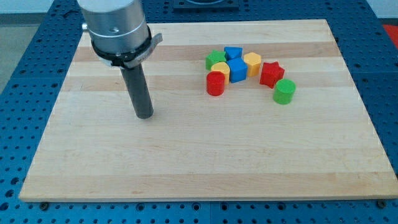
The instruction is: Point your arm at the center
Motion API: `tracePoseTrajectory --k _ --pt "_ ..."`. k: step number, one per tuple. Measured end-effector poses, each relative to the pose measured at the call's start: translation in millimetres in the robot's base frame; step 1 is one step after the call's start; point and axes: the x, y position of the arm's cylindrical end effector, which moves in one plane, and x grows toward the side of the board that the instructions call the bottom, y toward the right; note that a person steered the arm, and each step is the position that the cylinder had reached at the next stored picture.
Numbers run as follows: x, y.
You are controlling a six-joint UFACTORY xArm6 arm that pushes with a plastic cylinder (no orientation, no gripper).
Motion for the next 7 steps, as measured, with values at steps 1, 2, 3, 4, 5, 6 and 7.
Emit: tracePoseTrajectory --k 1,2,3,4,5,6,7 --pt "1.5 6.3" --pt "1.5 63.5" --pt "1.5 102.3" --pt "1.5 103.8" --pt "1.5 107.6" --pt "1.5 154.2" --pt "1.5 191.5"
